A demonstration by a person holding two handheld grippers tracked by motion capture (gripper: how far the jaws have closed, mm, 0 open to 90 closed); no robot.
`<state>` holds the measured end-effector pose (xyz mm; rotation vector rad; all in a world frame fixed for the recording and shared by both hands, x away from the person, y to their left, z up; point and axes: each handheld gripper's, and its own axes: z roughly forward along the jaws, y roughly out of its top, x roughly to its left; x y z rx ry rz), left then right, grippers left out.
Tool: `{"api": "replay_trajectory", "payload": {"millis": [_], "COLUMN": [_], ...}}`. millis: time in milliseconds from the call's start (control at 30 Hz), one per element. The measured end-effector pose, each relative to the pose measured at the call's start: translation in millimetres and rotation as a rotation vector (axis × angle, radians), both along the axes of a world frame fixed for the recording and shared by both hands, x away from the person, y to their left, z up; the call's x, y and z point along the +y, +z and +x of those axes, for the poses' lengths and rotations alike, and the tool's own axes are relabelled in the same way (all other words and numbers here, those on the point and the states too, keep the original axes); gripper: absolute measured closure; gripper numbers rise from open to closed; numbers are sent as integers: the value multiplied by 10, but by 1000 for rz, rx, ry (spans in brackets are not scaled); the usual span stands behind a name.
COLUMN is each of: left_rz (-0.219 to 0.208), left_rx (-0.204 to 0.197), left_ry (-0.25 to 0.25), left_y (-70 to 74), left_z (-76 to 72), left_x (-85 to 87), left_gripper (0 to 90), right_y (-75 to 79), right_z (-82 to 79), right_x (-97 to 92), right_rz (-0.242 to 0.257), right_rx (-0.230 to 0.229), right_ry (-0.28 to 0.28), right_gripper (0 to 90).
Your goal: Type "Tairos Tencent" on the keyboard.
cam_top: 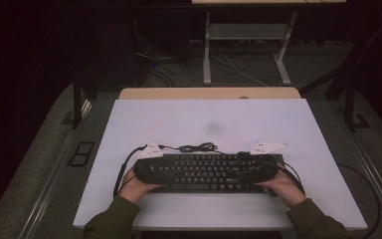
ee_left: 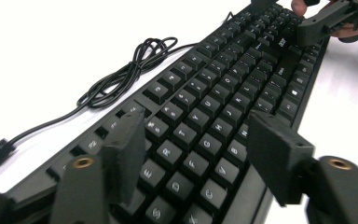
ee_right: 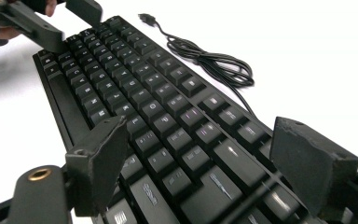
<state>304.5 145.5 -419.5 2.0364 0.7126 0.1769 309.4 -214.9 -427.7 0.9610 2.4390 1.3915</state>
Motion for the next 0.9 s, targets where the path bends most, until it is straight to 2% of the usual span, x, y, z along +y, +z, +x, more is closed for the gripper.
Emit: {"api": "replay_trajectory", "payload": {"millis": [300,500,733,900], "left_rz": [-22,-30,-11,-5], "left_rx": [-24,-16,-13,-7], "left_ry": [39,60,56,69], "left_y": [4,-20,-52,-54], "left_z": [-136,-201,-213,-216], "left_x": [200,280,288,279], "left_gripper": [198,135,81,26], "right_y": [-24,-53,-87,-91], "right_z": [-118,-219,-304,-321], "right_x": [-252,-446,-667,-758], "right_rz": [-4,9,2,3], "right_rx": [-28,-38,-53,-61], "right_ry": [-20,-51,-77,-88], "right_gripper": [173,168,168,167]}}
